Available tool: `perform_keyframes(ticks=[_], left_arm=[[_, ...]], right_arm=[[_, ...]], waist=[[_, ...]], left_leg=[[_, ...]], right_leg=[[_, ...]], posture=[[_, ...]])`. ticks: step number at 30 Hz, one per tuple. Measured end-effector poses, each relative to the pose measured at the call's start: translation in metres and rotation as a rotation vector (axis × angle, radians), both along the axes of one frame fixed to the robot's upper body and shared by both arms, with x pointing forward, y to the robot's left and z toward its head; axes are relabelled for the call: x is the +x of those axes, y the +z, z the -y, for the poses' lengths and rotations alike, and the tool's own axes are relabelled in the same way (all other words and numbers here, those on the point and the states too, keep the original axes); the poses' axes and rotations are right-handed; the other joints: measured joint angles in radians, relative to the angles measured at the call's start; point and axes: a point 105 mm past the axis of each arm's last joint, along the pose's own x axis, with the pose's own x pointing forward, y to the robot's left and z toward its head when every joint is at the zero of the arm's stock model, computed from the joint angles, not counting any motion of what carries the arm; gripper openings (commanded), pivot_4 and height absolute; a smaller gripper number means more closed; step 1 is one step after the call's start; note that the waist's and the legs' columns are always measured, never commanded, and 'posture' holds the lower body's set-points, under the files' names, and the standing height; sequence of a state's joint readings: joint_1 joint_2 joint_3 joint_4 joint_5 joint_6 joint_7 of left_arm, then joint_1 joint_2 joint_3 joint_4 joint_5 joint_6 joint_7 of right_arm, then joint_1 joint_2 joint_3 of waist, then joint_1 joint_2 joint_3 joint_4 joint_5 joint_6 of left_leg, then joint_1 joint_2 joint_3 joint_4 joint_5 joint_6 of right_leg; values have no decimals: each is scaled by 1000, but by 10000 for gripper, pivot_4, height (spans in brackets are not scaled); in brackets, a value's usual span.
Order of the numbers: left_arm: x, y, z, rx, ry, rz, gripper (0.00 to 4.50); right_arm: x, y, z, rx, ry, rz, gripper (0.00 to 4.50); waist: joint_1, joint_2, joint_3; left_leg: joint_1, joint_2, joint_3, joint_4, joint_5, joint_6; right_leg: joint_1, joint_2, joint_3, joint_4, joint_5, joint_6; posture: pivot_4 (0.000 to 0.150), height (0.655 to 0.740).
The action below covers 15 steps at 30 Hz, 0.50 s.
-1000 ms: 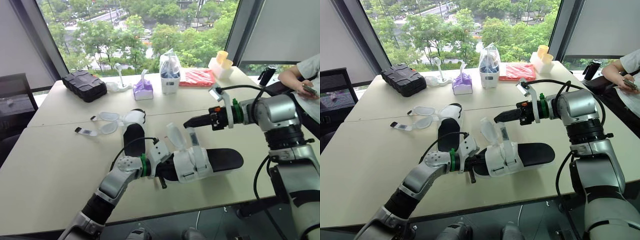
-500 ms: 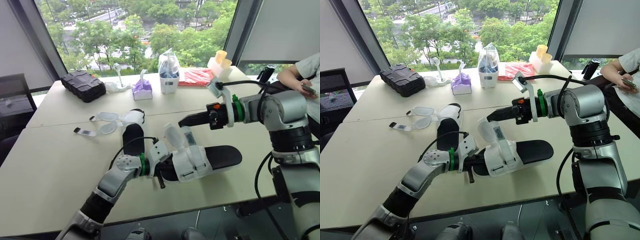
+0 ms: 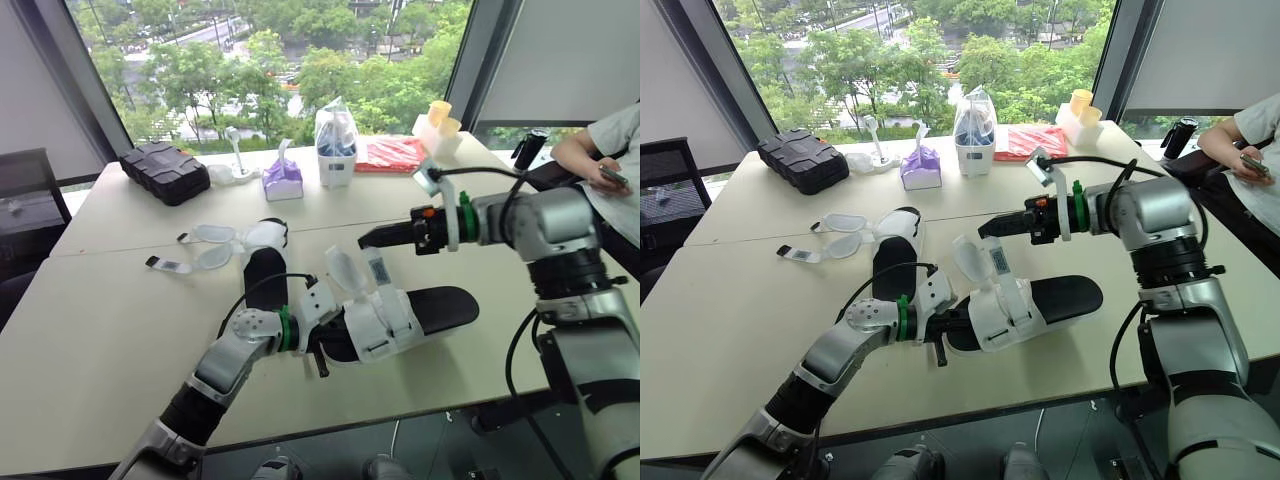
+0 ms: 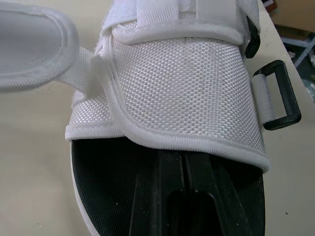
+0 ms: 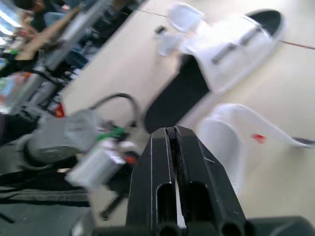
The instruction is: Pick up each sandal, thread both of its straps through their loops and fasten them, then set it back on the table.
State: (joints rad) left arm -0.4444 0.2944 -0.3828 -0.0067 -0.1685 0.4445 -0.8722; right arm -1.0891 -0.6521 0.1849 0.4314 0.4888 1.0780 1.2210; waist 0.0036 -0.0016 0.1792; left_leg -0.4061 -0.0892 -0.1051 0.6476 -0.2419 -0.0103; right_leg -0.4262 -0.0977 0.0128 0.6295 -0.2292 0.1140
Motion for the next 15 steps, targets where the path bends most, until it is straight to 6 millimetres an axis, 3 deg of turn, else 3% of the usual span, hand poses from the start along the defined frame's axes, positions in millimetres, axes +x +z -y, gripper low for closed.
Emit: perform_keyframes(ticks=[3, 15], left_arm=[[-1, 0, 1, 3, -5, 3, 0], [-2, 0, 1, 4, -2, 10, 0]], right_arm=[[11, -18, 4, -41, -29, -14, 260], [32, -58, 18, -108, -113, -53, 260]], waist=[[1, 0, 0], [-2, 0, 0]], left_leg=[[0, 0, 0, 0, 0, 0], [0, 0, 0, 0, 0, 0]], right_leg=[[0, 0, 0, 0, 0, 0], [0, 0, 0, 0, 0, 0]], posture=[[1500, 7400], [1500, 7400]])
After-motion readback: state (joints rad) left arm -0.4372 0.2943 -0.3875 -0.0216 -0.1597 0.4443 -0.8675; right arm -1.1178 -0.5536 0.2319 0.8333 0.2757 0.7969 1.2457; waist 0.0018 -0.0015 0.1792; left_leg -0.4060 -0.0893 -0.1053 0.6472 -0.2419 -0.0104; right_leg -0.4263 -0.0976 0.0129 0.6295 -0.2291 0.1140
